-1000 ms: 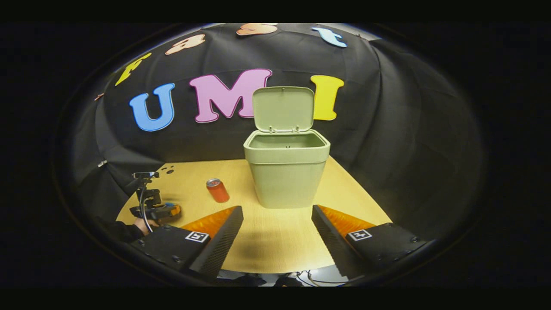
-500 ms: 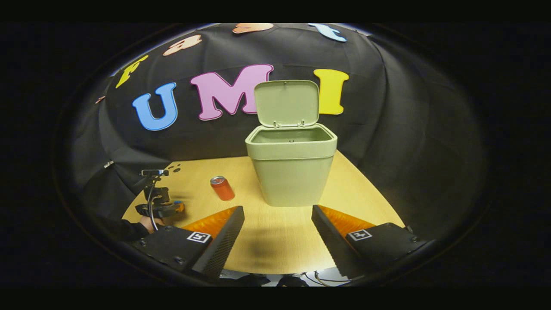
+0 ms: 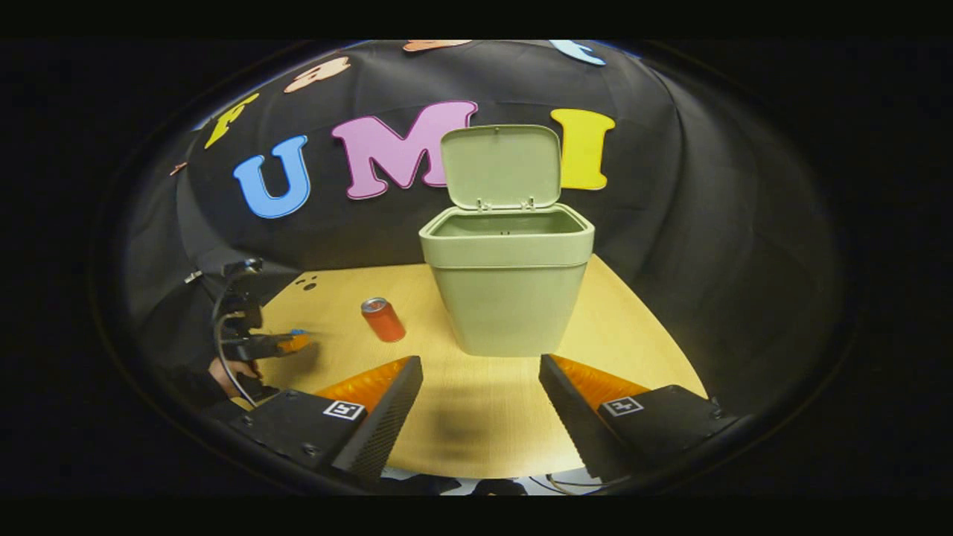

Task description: Press the lid of the desktop garbage bin to open it, pick up the crumpled paper on the desktop and throw it into the bin, then pick up the pop can on the desktop and drop it into the bin, and finally close the garbage bin lid.

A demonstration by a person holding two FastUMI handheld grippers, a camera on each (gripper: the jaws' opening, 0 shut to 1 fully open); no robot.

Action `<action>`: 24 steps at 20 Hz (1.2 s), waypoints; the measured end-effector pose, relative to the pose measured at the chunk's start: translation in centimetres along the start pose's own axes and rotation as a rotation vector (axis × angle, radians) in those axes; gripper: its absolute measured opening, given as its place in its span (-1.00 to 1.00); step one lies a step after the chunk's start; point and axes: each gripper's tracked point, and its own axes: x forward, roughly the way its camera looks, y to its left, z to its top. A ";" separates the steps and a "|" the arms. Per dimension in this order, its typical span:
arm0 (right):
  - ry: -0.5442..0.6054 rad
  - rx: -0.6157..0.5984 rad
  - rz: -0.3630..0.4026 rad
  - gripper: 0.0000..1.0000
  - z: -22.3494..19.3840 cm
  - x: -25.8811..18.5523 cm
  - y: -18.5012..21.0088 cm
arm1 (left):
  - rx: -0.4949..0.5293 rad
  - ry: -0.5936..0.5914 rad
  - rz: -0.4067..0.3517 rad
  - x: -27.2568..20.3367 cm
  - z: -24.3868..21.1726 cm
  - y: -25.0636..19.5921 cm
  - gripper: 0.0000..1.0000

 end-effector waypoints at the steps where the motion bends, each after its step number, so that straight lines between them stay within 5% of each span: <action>1: -0.002 -0.003 -0.002 0.86 0.1 0.1 -0.2 | -0.003 -0.021 -0.020 -1.1 1.2 -0.9 -0.34; 3: -0.012 -0.006 0.001 0.99 0.5 0.6 -0.5 | 0.013 -0.059 -0.065 -3.0 3.7 -2.4 -0.33; 6: -0.027 -0.002 0.007 0.86 1.2 1.1 -0.8 | 0.028 -0.126 -0.124 -5.9 7.7 -4.5 -0.33; 13: -0.059 0.053 0.008 0.97 2.4 2.2 -2.1 | 0.088 -0.254 -0.317 -8.9 17.3 -14.0 -0.36; 14: -0.060 0.063 0.004 0.86 2.5 2.3 -2.5 | 0.096 -0.267 -0.354 -9.1 18.3 -15.8 -0.36; 24: -0.085 0.081 -0.050 0.99 3.1 2.1 -5.9 | 0.209 -0.314 -0.638 -9.6 22.1 -31.6 -0.36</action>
